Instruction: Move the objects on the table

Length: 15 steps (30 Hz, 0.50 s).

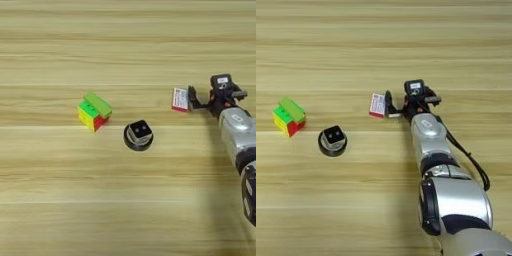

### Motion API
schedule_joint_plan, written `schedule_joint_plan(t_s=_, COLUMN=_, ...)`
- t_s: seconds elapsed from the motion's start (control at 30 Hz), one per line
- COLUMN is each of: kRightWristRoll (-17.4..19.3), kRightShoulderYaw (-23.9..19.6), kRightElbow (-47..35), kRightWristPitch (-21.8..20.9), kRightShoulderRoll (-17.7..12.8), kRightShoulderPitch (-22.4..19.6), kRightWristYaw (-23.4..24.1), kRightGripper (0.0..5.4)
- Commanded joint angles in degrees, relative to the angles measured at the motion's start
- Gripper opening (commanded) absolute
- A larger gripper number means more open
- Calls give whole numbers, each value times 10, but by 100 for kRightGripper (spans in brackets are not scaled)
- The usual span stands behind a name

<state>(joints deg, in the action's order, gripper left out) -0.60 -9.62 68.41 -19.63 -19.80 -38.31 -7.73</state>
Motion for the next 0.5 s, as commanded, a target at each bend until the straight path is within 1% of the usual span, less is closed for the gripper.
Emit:
schedule_joint_plan(t_s=0.03, kRightWristRoll=15, kRightShoulderYaw=-16, kRightElbow=-58, kRightWristPitch=-13, kRightShoulderRoll=-28, kRightShoulderPitch=-27, kRightWristYaw=10, kRightGripper=537)
schedule_joint_plan(t_s=0.1, kRightWristRoll=19, kRightShoulderYaw=-22, kRightElbow=-74, kRightWristPitch=-12, kRightShoulderRoll=-30, kRightShoulderPitch=-20, kRightWristYaw=10, kRightGripper=537)
schedule_joint_plan(t_s=0.17, kRightWristRoll=22, kRightShoulderYaw=-22, kRightElbow=-106, kRightWristPitch=-11, kRightShoulderRoll=-21, kRightShoulderPitch=-5, kRightWristYaw=7, kRightGripper=537)
schedule_joint_plan(t_s=0.37, kRightWristRoll=27, kRightShoulderYaw=3, kRightElbow=-212, kRightWristPitch=17, kRightShoulderRoll=32, kRightShoulderPitch=47, kRightWristYaw=-11, kRightGripper=537)
schedule_joint_plan(t_s=0.5, kRightWristRoll=24, kRightShoulderYaw=14, kRightElbow=-258, kRightWristPitch=40, kRightShoulderRoll=54, kRightShoulderPitch=74, kRightWristYaw=-13, kRightGripper=537)
